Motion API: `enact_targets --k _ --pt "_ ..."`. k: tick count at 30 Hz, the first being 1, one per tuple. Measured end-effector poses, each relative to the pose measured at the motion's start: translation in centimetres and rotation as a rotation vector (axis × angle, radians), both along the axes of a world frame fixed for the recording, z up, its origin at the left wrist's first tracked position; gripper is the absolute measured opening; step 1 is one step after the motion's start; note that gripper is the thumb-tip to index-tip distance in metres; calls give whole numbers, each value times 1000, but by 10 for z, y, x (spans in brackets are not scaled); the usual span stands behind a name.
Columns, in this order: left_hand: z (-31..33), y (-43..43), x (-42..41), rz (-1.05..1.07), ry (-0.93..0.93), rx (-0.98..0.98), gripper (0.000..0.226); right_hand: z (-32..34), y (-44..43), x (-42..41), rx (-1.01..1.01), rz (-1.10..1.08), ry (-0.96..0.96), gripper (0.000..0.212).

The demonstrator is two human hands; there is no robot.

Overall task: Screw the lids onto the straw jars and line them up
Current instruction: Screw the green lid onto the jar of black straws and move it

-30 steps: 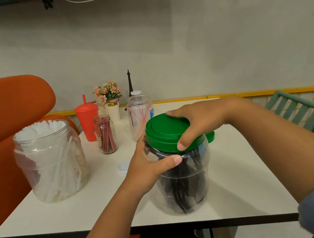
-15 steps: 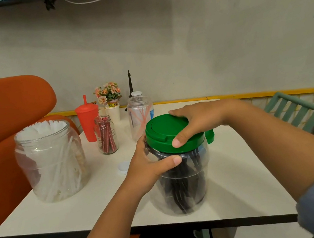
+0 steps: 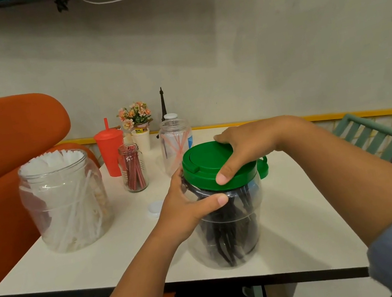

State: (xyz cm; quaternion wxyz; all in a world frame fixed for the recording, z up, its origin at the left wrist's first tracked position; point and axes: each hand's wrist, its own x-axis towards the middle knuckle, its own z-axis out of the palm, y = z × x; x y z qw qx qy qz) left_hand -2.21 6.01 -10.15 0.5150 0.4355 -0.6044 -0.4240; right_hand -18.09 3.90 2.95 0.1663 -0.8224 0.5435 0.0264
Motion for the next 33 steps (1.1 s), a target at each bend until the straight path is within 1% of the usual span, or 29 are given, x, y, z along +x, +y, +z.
enact_targets --k 2,5,8,10,13,15,17,23,26,29,31,33 --pt "-1 0 0 -5 -5 -1 107 -3 1 -1 -23 -2 -27 80" --pt "0 0 -1 -16 10 -14 102 -6 1 7 -72 -53 61 77" --pt "-1 0 0 -17 11 -12 100 -7 3 19 -116 -134 161 84" --pt "-1 0 0 -20 12 -9 102 -5 4 20 -93 -135 180 87" --pt "-1 -1 0 -23 23 -17 103 2 5 11 -8 -85 166 87" --pt "-1 -1 0 -23 18 -16 104 2 6 8 7 -68 127 83" --pt "0 0 0 -26 17 -16 102 -1 8 9 -20 -90 118 83" --pt "-1 1 0 -13 -1 -13 105 -8 14 25 -116 -198 175 88" --pt "0 1 0 -18 19 -31 97 -2 12 19 -79 -136 182 88" --pt "1 1 -1 -13 41 -35 88 1 12 11 -31 -40 147 85" --pt "1 1 -2 -14 41 -41 86 -1 11 9 -56 -27 119 84" --pt "1 2 -2 -21 49 -49 82 -6 11 11 -102 -66 139 89"
